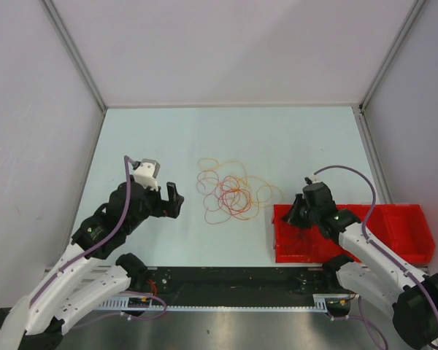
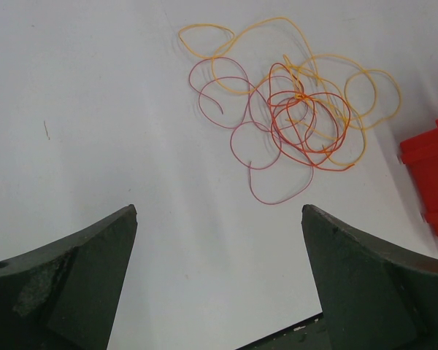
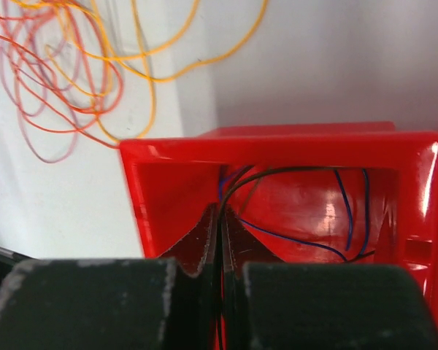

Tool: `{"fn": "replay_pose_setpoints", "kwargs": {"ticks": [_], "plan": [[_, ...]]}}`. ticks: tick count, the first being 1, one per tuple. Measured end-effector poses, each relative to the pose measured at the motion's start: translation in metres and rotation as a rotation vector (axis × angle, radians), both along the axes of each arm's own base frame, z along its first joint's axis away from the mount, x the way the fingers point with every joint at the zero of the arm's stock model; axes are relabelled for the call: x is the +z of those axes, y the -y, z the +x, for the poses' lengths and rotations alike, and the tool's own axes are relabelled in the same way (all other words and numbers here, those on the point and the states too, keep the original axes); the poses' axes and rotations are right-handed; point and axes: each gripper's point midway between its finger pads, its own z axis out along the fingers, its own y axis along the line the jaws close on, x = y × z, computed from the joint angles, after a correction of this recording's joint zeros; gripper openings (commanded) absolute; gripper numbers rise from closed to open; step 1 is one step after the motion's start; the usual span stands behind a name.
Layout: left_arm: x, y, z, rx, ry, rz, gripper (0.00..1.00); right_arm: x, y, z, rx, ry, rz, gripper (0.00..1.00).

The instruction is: Untangle the cables

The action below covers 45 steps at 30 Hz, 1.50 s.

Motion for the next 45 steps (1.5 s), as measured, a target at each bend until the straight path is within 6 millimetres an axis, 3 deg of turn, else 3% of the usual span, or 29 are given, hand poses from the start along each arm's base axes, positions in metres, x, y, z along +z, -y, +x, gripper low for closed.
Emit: {"fn": "replay_pose_setpoints", "kwargs": {"ticks": [5,8,9,11,12,14,18,20,21,23,27,31,39,45], "plan": [[0.000,0.000,0.000,0.000,-0.001,0.001,1.00,-0.015,0.003,-0.008,0.003,-0.020,-0.009,0.00],[-0.001,0.000,0.001,0.000,-0.005,0.004,1.00,-0.009,0.000,-0.005,0.008,0.009,0.011,0.13],[-0.001,0.000,0.001,0.000,-0.005,0.004,1.00,-0.007,-0.001,-0.004,0.011,0.019,0.018,0.25],[-0.001,0.000,0.001,0.000,-0.005,0.004,1.00,-0.003,-0.003,-0.004,0.020,0.030,0.028,0.35],[-0.001,0.000,0.000,0.000,-0.005,0.004,1.00,0.000,-0.005,-0.003,0.029,0.037,0.031,0.45],[-0.001,0.000,0.000,0.000,-0.003,0.003,1.00,0.008,-0.006,-0.001,0.033,0.049,0.035,0.54],[-0.001,0.000,0.000,0.000,-0.004,0.003,1.00,0.034,-0.008,0.007,0.046,0.100,0.032,0.66],[-0.001,0.000,0.000,0.000,-0.004,0.003,1.00,0.048,-0.009,0.011,0.048,0.123,0.031,0.79],[-0.001,0.000,0.000,0.000,-0.004,0.003,1.00,0.054,-0.009,0.013,0.046,0.133,0.031,0.91],[-0.001,0.000,0.000,0.000,-0.003,0.002,1.00,0.066,-0.007,0.015,0.042,0.148,0.018,0.98],[0.000,0.000,0.000,0.000,-0.001,0.001,1.00,0.083,0.002,0.015,0.025,0.156,-0.030,1.00],[0.000,0.000,0.000,0.000,0.002,-0.001,1.00,0.088,0.010,0.010,-0.002,0.133,-0.066,1.00],[0.000,0.000,0.000,0.000,0.002,-0.001,1.00,0.053,-0.001,-0.027,0.060,-0.041,-0.173,1.00],[0.000,0.000,0.000,0.000,0.002,-0.001,1.00,0.049,-0.005,-0.033,0.077,-0.062,-0.183,1.00]]}}
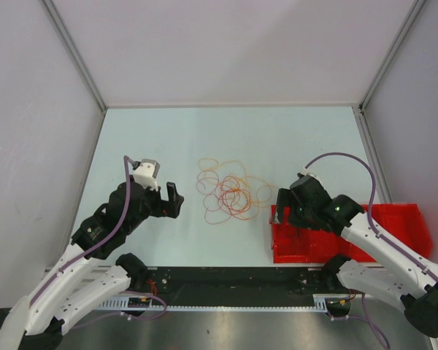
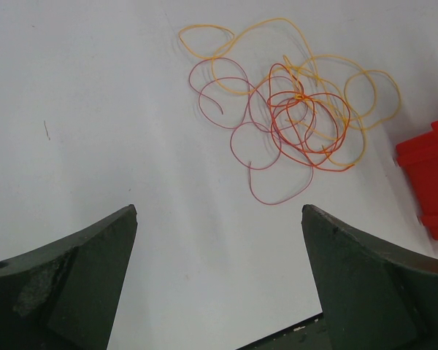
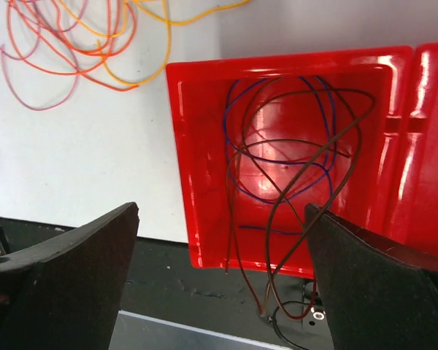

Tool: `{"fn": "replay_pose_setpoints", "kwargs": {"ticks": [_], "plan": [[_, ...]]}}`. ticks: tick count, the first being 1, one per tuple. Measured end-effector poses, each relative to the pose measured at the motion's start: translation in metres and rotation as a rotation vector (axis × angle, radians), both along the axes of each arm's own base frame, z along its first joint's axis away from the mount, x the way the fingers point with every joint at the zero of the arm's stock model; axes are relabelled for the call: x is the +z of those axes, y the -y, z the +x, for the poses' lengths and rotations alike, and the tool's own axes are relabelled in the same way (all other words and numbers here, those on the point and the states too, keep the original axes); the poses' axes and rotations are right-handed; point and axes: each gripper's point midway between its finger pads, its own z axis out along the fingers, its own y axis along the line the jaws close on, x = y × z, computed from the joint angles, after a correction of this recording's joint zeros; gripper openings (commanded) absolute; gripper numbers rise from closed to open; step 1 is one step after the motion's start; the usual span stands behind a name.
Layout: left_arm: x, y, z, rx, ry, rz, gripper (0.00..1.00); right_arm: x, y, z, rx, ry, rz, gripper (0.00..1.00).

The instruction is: Untangle the cables

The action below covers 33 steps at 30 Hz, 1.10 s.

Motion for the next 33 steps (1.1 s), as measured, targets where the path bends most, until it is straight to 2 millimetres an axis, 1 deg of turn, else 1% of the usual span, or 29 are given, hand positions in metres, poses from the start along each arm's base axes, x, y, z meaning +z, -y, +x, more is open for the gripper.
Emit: {"fn": "replay_pose_setpoints", "kwargs": {"ticks": [4,7,12,17,21,24,25,27,31,33], "plan": [[0.000,0.000,0.000,0.000,0.000,0.000,1.00,0.001,0.007,-0.004,-0.012,-0.015,-0.029,1.00],[0.000,0.000,0.000,0.000,0.000,0.000,1.00,0.004,0.008,-0.007,-0.010,-0.032,-0.041,1.00],[0.000,0.000,0.000,0.000,0.000,0.000,1.00,0.001,0.012,-0.019,-0.010,-0.063,-0.072,1.00],[0.000,0.000,0.000,-0.001,0.001,0.000,1.00,-0.001,0.025,-0.029,-0.036,-0.085,-0.114,1.00],[0.000,0.000,0.000,0.000,0.001,-0.001,1.00,0.004,0.033,-0.036,-0.054,-0.072,-0.109,1.00],[0.000,0.000,0.000,0.000,0.001,-0.001,1.00,0.007,0.036,-0.041,-0.067,-0.069,-0.098,0.89],[0.000,0.000,0.000,-0.001,0.000,-0.001,1.00,0.008,0.037,-0.043,-0.069,-0.071,-0.098,0.81],[0.000,0.000,0.000,0.000,-0.001,0.001,1.00,0.008,0.036,-0.045,-0.069,-0.071,-0.093,0.74],[0.000,0.000,0.000,0.000,-0.001,0.001,1.00,0.012,0.037,-0.050,-0.083,-0.063,-0.076,0.56],[0.000,0.000,0.000,0.000,-0.001,0.001,1.00,0.015,0.040,-0.050,-0.097,-0.054,-0.078,0.52]]}}
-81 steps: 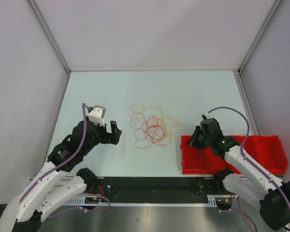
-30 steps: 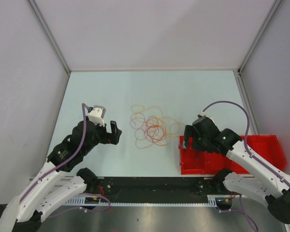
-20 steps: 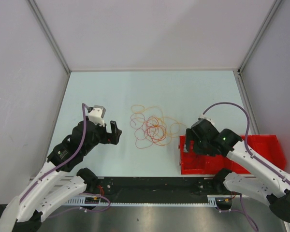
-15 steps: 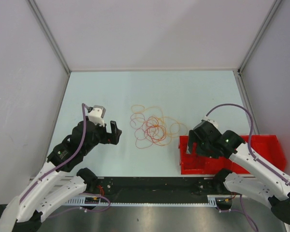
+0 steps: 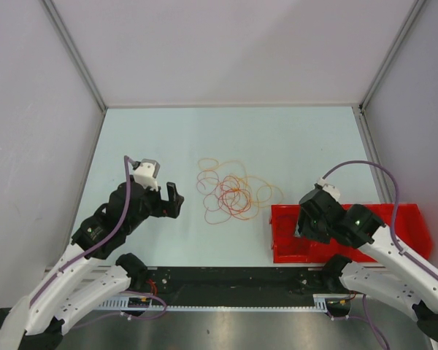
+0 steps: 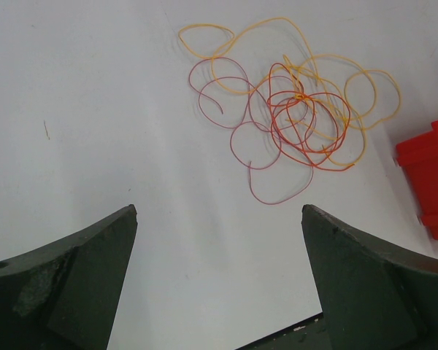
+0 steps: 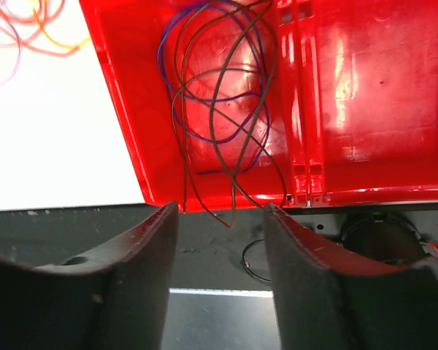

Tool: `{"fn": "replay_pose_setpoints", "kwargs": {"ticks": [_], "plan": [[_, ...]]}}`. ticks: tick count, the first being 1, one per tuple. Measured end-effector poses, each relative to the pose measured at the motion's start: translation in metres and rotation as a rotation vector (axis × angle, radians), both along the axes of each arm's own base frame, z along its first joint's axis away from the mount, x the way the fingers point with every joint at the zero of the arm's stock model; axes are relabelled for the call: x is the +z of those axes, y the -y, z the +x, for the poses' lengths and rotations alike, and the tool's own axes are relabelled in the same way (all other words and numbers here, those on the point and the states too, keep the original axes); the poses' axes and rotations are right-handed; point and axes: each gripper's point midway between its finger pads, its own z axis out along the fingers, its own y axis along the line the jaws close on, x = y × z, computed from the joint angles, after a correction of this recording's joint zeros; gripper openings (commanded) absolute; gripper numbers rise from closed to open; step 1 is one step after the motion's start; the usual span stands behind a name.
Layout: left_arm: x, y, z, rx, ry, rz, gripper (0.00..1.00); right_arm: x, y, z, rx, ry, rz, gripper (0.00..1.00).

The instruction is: Untangle the cables

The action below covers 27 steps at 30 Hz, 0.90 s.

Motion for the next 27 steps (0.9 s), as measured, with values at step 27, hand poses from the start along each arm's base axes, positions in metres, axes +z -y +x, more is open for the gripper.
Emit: {"fn": "replay_pose_setpoints", "kwargs": {"ticks": [27], "plan": [[-0.089,0.093,0.026,-0.110,-0.265,0.058,0.85,0.099,-0.023,0.041,0.017,0.335,0.110,0.63]]}}
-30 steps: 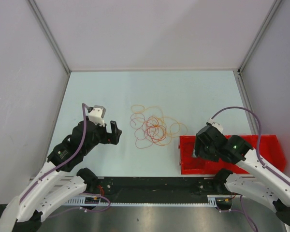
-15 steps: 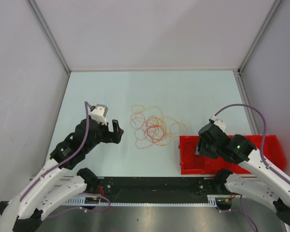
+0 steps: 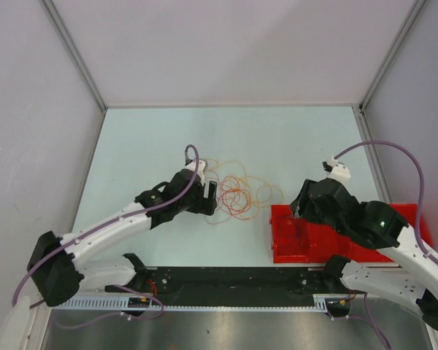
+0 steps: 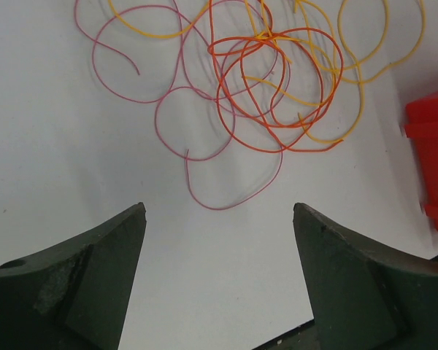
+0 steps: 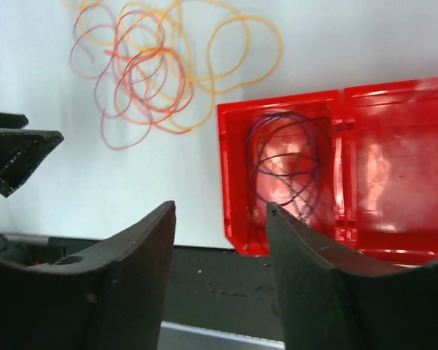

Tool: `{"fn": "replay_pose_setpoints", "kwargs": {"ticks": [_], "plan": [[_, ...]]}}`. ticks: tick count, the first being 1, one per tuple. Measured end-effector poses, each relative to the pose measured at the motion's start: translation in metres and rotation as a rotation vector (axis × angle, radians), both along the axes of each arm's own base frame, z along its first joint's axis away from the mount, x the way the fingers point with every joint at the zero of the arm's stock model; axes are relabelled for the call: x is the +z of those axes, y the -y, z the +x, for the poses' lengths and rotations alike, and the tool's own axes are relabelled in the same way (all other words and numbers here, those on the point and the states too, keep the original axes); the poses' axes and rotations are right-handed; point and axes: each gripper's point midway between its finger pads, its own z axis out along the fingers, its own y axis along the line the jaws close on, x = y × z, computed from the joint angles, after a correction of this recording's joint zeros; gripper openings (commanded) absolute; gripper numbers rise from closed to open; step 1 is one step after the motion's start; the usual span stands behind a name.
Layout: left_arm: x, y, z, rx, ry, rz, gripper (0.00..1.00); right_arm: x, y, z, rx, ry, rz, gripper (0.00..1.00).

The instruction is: Untangle the cables

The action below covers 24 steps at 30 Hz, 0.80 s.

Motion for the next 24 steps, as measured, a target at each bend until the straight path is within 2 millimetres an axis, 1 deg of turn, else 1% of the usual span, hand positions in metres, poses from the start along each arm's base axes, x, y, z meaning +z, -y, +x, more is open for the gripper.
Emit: {"fn": "replay_pose_setpoints", "kwargs": {"ticks": [1,2,6,8,11,13,15,17,20,24], "plan": [[-0.005,0.005,0.003,0.002,-0.013,0.006,0.84,0.001,0.006,0.000,-0.023,0.009,-0.007,0.65],[-0.009,0.008,0.005,0.004,-0.024,0.013,0.84,0.002,0.011,0.000,-0.042,0.015,-0.011,0.69],[-0.017,0.030,0.021,0.023,-0.047,0.019,0.83,0.009,0.036,0.000,-0.139,0.034,-0.054,0.73],[-0.017,0.043,0.028,0.030,-0.050,0.008,0.82,0.011,0.042,0.000,-0.164,0.040,-0.066,0.73],[-0.019,0.061,0.039,0.040,-0.055,0.001,0.80,0.010,0.046,0.000,-0.178,0.039,-0.087,0.75],[-0.023,0.075,0.046,0.047,-0.062,0.008,0.80,0.008,0.047,0.000,-0.179,0.036,-0.097,0.75],[-0.029,0.086,0.050,0.056,-0.070,0.017,0.78,0.008,0.048,0.000,-0.180,0.036,-0.102,0.76],[-0.034,0.093,0.054,0.073,-0.077,0.031,0.75,0.008,0.048,0.000,-0.178,0.037,-0.105,0.76],[-0.041,0.100,0.061,0.100,-0.085,0.053,0.70,0.008,0.048,0.000,-0.176,0.038,-0.108,0.76],[-0.052,0.099,0.068,0.159,-0.096,0.102,0.67,0.009,0.049,0.000,-0.171,0.041,-0.109,0.77]]}}
